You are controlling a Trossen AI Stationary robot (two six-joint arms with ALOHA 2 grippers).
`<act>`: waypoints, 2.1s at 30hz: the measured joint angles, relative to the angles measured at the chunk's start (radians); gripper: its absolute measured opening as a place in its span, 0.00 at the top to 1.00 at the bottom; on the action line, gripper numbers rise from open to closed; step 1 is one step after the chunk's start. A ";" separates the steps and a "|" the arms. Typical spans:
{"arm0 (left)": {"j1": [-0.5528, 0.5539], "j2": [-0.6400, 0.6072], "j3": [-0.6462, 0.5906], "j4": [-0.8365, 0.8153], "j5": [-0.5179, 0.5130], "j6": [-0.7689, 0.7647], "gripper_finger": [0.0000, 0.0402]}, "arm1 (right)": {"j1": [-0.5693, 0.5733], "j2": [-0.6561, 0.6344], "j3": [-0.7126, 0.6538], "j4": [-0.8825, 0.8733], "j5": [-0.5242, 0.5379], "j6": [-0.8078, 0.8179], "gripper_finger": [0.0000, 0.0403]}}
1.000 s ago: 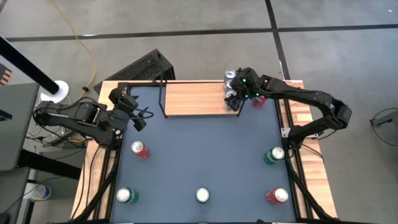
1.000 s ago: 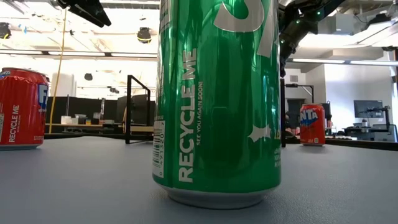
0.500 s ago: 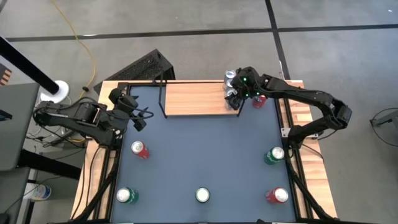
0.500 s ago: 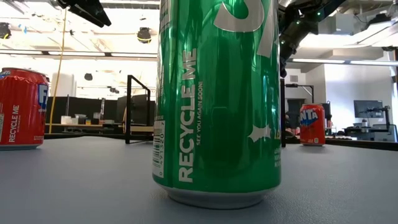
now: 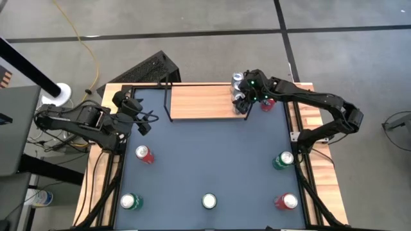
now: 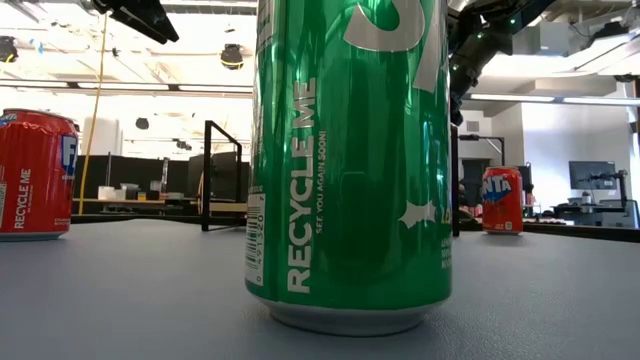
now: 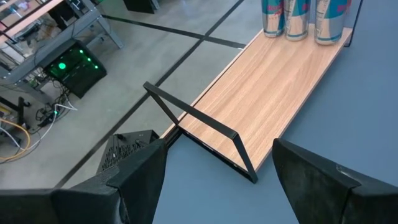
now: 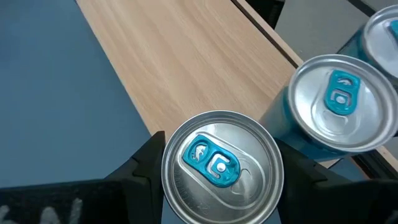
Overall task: Place canned beverage on shelf
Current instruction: Put the blue soda can on the shelf aligned with the other blue soda can
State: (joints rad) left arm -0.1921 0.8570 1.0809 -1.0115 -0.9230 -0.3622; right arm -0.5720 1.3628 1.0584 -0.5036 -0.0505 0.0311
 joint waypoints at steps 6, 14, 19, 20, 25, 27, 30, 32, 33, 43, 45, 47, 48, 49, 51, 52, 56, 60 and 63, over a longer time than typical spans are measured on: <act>0.000 0.000 0.000 0.000 0.000 0.000 0.31 | 0.000 0.005 0.000 0.000 0.000 0.000 0.50; 0.000 0.000 0.000 0.000 0.000 0.000 0.31 | 0.001 0.079 0.008 0.048 0.003 -0.016 0.48; 0.000 0.000 0.000 0.000 0.000 0.001 0.31 | 0.001 0.063 0.005 0.027 0.003 -0.020 0.48; 0.000 0.000 0.000 0.000 0.000 0.001 0.31 | 0.001 0.055 0.004 0.015 0.003 -0.020 0.48; 0.000 0.000 0.000 0.000 0.000 0.001 0.31 | 0.003 0.022 0.001 -0.024 0.000 -0.015 0.48; 0.000 0.000 0.000 0.000 0.000 0.001 0.31 | 0.003 0.021 0.001 -0.026 0.000 -0.015 0.48; 0.000 0.000 0.000 0.000 0.000 0.002 0.31 | 0.001 0.024 0.001 -0.024 0.000 -0.015 0.48; 0.000 0.000 0.000 0.000 0.000 0.002 0.31 | 0.000 0.029 0.001 -0.017 0.000 -0.014 0.48; 0.000 0.000 0.000 0.000 0.000 0.002 0.31 | 0.000 0.029 0.001 -0.015 0.000 -0.015 0.48; 0.000 0.000 0.000 0.000 0.000 0.002 0.31 | -0.001 0.030 0.001 -0.015 0.020 -0.014 0.48; 0.000 0.000 0.000 0.000 0.000 0.002 0.31 | -0.002 0.030 0.001 -0.015 0.020 -0.026 0.48; 0.000 0.000 0.000 0.000 0.000 0.002 0.31 | -0.002 0.031 0.001 -0.015 0.020 -0.027 0.46; 0.000 0.000 0.000 0.000 0.000 0.002 0.31 | -0.002 0.031 0.001 -0.015 0.020 -0.028 0.45; 0.000 0.000 0.000 0.000 0.000 0.002 0.31 | -0.002 0.031 0.001 -0.015 0.020 -0.029 0.44; 0.000 0.000 0.000 0.000 0.000 0.002 0.31 | -0.002 0.031 0.001 -0.015 0.020 -0.030 0.41; 0.000 0.000 0.000 0.000 0.000 0.002 0.31 | -0.002 0.031 0.001 -0.015 0.020 -0.032 0.40; 0.000 0.000 0.000 0.000 0.000 0.002 0.31 | -0.002 0.031 0.000 -0.016 0.022 -0.034 0.36; 0.000 0.000 0.000 0.000 0.000 0.002 0.31 | -0.002 0.031 0.000 -0.021 0.023 -0.034 0.35; 0.000 0.000 0.000 0.000 0.000 0.002 0.31 | -0.002 0.031 0.000 -0.025 0.024 -0.032 0.35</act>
State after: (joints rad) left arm -0.1917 0.8574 1.0809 -1.0111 -0.9229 -0.3599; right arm -0.5743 1.3941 1.0588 -0.5285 -0.0269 -0.0013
